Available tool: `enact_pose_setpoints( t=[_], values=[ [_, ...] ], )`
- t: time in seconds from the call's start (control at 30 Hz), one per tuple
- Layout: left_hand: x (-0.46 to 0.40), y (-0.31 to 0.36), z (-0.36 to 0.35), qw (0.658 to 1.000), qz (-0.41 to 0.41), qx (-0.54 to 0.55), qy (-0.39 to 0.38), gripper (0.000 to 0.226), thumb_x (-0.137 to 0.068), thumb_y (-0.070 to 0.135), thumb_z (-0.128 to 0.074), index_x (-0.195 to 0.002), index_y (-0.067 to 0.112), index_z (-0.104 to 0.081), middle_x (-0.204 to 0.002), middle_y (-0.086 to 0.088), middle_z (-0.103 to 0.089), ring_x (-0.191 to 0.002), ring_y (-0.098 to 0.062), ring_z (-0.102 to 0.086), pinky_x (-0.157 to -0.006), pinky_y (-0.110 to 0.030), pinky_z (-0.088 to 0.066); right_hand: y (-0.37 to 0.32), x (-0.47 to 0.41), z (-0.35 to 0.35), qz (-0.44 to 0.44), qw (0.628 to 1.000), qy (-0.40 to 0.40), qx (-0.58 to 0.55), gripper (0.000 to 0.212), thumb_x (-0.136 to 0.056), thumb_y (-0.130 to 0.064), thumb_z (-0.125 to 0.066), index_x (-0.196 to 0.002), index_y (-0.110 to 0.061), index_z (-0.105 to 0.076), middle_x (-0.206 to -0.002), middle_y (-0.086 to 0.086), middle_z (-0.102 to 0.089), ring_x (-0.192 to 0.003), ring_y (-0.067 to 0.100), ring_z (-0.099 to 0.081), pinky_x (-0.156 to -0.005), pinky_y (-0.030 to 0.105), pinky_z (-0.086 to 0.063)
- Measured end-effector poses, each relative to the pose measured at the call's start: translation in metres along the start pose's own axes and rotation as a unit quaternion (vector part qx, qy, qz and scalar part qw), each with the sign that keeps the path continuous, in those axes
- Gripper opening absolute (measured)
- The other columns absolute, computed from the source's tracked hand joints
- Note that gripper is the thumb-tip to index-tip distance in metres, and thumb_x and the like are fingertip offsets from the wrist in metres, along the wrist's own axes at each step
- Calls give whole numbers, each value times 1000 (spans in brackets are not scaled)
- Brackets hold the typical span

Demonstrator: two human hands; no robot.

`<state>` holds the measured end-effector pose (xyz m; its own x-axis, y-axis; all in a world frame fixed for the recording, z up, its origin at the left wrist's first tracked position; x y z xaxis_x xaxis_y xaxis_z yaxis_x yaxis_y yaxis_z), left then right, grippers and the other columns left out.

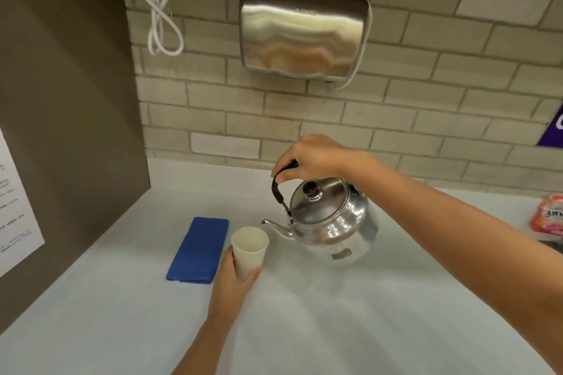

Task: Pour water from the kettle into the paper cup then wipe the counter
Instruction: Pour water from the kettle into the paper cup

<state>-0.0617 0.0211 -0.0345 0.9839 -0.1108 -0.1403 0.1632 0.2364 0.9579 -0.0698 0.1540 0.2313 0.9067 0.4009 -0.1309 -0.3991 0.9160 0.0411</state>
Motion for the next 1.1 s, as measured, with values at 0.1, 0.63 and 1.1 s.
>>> enact_pose_setpoints(
  t=[0.1, 0.63, 1.1],
  values=[
    [-1, 0, 0, 1000, -4, 0, -4, 73, -76, 25, -74, -136, 21, -34, -132, -3, -52, -119, -21, -50, -103, -43, -44, -19, -3, -5, 31, 998, -27, 47, 22, -81, -49, -61, -100, -39, -68, -91, -14, -72, -70, 7, -51, -57, 20, -37],
    [-5, -7, -1, 1000, -5, 0, 3, 70, -74, 27, -76, -132, 21, -38, -124, -2, -55, -110, -20, -53, -93, -37, -48, -62, -17, -15, 101, 978, -90, 159, 24, -84, -45, -58, -103, -33, -68, -89, -7, -71, -71, 10, -49, -51, 23, -32],
    [-6, -8, -2, 1000, -7, 0, 10, 73, -73, 26, -77, -133, 21, -37, -126, -3, -55, -113, -21, -53, -96, -39, -48, -72, -19, -16, 110, 970, -105, 187, 24, -85, -43, -58, -103, -31, -68, -91, -7, -71, -76, 12, -54, -61, 28, -40]
  ],
)
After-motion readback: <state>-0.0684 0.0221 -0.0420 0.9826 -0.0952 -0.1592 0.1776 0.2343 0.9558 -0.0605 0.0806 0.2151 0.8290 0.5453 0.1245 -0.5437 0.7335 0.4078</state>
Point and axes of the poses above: each hand's wrist, its own x-axis away from the middle knuckle, its own z-axis out of the back of the hand, y = z × x, the point moved 8 cm from there along -x, towards the middle knuckle
